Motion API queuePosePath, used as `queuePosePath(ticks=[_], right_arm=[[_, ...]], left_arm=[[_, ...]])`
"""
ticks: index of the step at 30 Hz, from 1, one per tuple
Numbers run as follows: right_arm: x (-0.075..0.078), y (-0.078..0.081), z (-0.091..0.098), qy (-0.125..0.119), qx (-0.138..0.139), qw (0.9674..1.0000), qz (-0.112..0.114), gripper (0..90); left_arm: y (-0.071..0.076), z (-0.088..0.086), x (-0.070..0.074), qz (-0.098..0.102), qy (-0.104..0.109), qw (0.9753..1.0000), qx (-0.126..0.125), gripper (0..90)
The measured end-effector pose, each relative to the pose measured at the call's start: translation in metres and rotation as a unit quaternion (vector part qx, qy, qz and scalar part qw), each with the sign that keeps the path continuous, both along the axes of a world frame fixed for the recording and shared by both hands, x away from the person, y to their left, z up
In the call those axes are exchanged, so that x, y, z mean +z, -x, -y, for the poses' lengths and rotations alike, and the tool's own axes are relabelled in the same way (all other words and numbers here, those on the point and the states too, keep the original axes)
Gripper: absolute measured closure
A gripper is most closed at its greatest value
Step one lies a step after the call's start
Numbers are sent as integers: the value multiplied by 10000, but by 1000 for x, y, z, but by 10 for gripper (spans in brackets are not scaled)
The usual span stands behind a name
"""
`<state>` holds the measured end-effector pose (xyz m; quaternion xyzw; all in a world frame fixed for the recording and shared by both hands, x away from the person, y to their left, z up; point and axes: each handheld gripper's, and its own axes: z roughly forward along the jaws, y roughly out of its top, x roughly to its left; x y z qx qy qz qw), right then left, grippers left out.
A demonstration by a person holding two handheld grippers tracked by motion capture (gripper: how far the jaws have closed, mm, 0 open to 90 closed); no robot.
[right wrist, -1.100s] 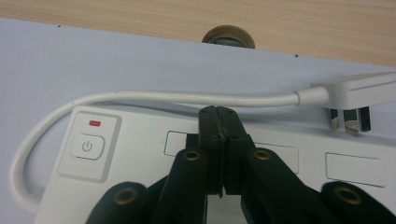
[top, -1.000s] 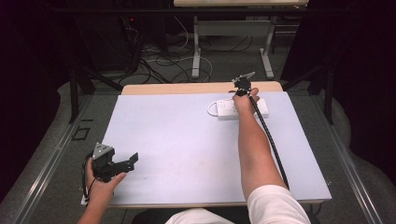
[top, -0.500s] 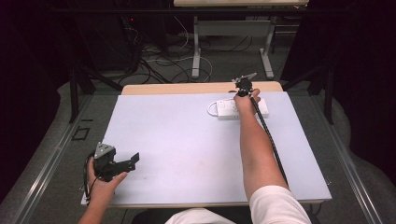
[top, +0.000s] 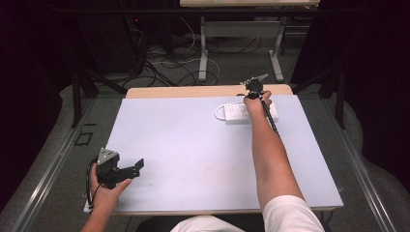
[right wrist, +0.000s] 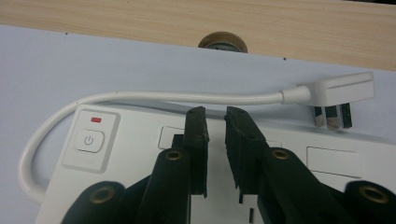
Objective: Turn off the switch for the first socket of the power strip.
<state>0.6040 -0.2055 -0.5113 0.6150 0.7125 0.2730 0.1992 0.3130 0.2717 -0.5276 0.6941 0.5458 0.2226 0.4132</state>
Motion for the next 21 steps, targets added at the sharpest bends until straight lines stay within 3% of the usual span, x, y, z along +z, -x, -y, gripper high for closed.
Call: queuePosePath(ticks=[3, 4, 10, 21], right_arm=[[2, 1, 1, -14, 26, 10000, 24, 750], [4, 2, 1, -34, 8, 10000, -66, 741], [7, 4, 3, -103, 133, 9998, 68, 683], [14, 9, 5, -192, 159, 9997, 44, 584]], left_arm=[[0, 1, 0, -11, 14, 10000, -3, 16], [-1, 1, -1, -13, 10, 10000, -8, 16], [-2, 2, 0, -9, 17, 10000, -24, 16], [-9, 7, -1, -23, 46, 9999, -114, 16]])
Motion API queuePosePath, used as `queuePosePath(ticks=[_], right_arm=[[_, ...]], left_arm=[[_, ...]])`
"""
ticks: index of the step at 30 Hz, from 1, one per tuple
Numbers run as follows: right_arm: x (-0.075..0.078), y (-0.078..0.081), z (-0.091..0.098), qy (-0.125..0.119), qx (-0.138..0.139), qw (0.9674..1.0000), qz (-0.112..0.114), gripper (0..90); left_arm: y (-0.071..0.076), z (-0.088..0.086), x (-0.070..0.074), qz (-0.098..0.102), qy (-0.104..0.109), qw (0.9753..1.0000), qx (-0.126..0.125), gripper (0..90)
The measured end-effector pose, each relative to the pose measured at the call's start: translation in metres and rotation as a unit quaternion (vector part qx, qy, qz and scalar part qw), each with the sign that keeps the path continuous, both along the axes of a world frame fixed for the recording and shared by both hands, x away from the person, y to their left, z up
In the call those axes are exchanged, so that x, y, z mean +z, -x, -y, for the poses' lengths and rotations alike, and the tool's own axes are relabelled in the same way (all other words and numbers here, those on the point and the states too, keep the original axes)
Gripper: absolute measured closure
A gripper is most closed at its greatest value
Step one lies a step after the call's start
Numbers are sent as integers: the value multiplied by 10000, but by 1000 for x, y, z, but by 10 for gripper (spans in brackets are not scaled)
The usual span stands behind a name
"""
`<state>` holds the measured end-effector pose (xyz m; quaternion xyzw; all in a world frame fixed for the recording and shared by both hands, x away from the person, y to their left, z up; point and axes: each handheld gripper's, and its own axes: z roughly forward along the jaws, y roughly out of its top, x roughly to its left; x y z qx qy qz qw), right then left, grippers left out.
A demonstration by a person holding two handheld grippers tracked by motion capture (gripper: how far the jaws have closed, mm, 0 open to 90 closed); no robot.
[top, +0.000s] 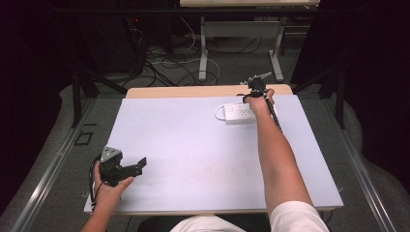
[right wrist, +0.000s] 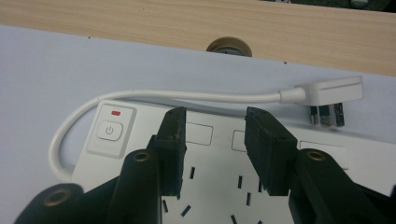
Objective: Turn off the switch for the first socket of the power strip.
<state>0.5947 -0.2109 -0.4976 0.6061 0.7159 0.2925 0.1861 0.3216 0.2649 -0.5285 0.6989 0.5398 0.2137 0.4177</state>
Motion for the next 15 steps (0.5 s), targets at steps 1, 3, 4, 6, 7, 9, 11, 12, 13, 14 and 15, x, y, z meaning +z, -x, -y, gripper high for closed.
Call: queuePosePath(ticks=[1, 3, 4, 6, 7, 9, 11, 12, 13, 14, 15], right_arm=[[1, 1, 0, 25, -9, 10000, -45, 575], [1, 2, -1, 20, 7, 10000, -40, 552], [2, 2, -1, -30, 17, 10000, -8, 547], [3, 4, -3, 35, 71, 10000, -14, 531], [4, 4, -4, 66, 120, 9999, 14, 522], [6, 6, -6, 55, 129, 9999, 30, 502], [7, 7, -9, 60, 168, 9998, 34, 479], [8, 8, -10, 48, 220, 9997, 40, 469], [8, 9, -11, 80, 256, 9996, 65, 463], [9, 10, -12, 77, 265, 9996, 30, 451], [9, 10, -13, 99, 283, 9995, 21, 431]], left_arm=[[-1, 0, 0, 17, -17, 10000, -21, 16], [-3, 2, 0, 7, -4, 10000, -45, 16], [-4, 3, 0, 7, 1, 10000, -54, 16], [-6, 5, -1, 32, -3, 10000, -75, 16], [-6, 5, 0, -5, -48, 9999, -124, 16], [-8, 7, 0, 17, -50, 9999, -157, 16], [-10, 8, 0, -2, -55, 9998, -191, 16], [-11, 9, 0, 9, -56, 9998, -206, 16], [-12, 9, 0, 9, -66, 9997, -222, 16], [-12, 10, 0, 3, -47, 9997, -229, 16], [-13, 11, 0, -7, -58, 9997, -253, 16]])
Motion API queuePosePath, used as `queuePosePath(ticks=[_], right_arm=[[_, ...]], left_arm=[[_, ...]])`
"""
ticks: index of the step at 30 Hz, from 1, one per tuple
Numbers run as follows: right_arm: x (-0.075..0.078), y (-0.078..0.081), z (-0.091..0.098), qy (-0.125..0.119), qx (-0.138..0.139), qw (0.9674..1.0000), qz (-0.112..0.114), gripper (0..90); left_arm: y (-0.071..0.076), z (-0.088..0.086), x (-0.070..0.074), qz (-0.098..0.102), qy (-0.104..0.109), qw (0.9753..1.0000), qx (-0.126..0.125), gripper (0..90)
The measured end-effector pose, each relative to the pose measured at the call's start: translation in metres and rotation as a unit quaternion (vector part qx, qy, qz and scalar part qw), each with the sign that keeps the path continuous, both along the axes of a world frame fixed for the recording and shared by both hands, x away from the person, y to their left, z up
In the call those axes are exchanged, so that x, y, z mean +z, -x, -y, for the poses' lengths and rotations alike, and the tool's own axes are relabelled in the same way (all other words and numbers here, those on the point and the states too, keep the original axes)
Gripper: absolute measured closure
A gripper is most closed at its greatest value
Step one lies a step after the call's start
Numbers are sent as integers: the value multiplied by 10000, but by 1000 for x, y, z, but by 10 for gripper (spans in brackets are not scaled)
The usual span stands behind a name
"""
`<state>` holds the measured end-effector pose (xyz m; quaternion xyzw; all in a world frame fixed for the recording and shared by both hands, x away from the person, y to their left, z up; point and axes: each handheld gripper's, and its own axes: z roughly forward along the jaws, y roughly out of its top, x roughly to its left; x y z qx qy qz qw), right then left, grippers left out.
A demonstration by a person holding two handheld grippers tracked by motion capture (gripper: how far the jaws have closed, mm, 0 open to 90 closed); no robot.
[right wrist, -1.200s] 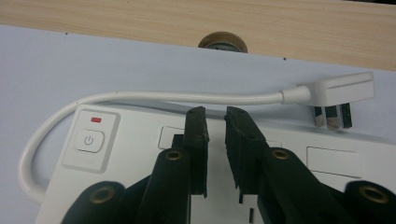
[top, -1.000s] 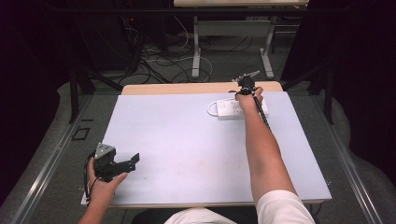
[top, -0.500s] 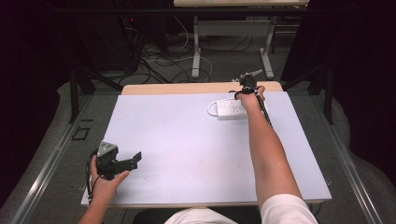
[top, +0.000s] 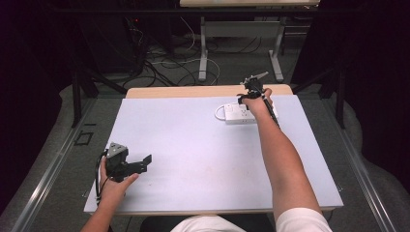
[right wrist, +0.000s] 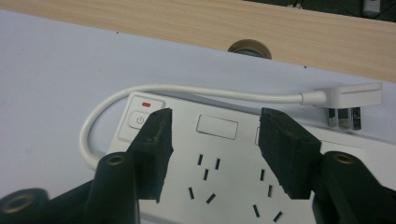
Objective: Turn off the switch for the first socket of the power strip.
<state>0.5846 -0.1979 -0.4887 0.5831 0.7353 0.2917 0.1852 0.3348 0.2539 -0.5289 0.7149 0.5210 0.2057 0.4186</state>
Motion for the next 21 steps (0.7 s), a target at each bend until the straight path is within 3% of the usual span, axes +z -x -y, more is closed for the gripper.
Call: queuePosePath(ticks=[15, 21], right_arm=[[4, 10, -9, 134, 124, 9998, -43, 170], [6, 15, -12, 196, 212, 9996, 29, 132]], left_arm=[[-11, 11, -1, 23, 36, 9999, -148, 16], [-13, 13, -1, 46, 39, 9998, -201, 16]])
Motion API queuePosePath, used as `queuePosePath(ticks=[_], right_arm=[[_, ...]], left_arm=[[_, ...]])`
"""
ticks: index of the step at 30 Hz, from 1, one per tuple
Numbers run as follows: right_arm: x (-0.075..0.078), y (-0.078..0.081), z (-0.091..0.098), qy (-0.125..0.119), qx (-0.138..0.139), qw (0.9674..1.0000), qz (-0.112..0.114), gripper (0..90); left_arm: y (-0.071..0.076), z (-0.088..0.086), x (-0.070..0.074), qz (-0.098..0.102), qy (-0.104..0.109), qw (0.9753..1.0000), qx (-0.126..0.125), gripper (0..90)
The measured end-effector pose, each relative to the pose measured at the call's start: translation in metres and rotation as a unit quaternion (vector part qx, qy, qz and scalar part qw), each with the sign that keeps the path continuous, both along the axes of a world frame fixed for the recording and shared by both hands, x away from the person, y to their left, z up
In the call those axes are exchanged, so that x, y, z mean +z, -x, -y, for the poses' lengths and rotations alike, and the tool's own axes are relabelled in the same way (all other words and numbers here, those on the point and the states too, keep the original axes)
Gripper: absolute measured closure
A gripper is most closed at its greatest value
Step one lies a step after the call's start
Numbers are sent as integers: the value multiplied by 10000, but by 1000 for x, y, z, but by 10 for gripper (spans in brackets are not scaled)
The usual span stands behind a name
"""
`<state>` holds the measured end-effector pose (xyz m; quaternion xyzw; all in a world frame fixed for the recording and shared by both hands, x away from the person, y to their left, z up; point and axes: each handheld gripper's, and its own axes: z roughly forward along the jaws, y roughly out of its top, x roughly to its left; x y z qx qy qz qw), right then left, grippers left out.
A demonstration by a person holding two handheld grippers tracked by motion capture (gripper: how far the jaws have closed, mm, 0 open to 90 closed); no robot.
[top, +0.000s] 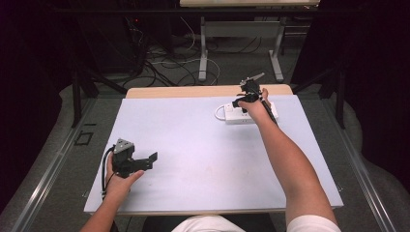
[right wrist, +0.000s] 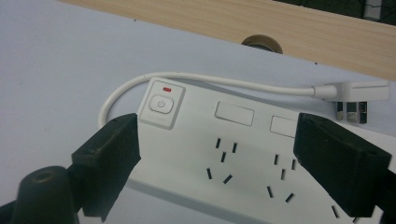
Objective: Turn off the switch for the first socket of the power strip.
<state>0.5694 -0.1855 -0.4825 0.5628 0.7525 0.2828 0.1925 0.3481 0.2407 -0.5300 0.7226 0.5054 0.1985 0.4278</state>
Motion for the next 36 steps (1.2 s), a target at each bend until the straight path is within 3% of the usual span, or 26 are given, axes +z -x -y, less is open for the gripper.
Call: queuePosePath(ticks=[10, 18, 28, 36], right_arm=[[3, 16, -7, 1, 289, 9996, -38, 0], [4, 40, -13, -155, 684, 9975, 12, 0], [0, 77, -17, -222, 962, 9949, 194, 0], [-3, 103, -9, -267, 1147, 9924, 346, 0]], left_arm=[[-2, 3, 0, -17, -7, 10000, -40, 16], [-2, 2, 0, -23, -16, 10000, -46, 16], [0, 1, 1, -55, -35, 10000, -37, 16], [2, -1, 0, -34, 4, 10000, 36, 19]])
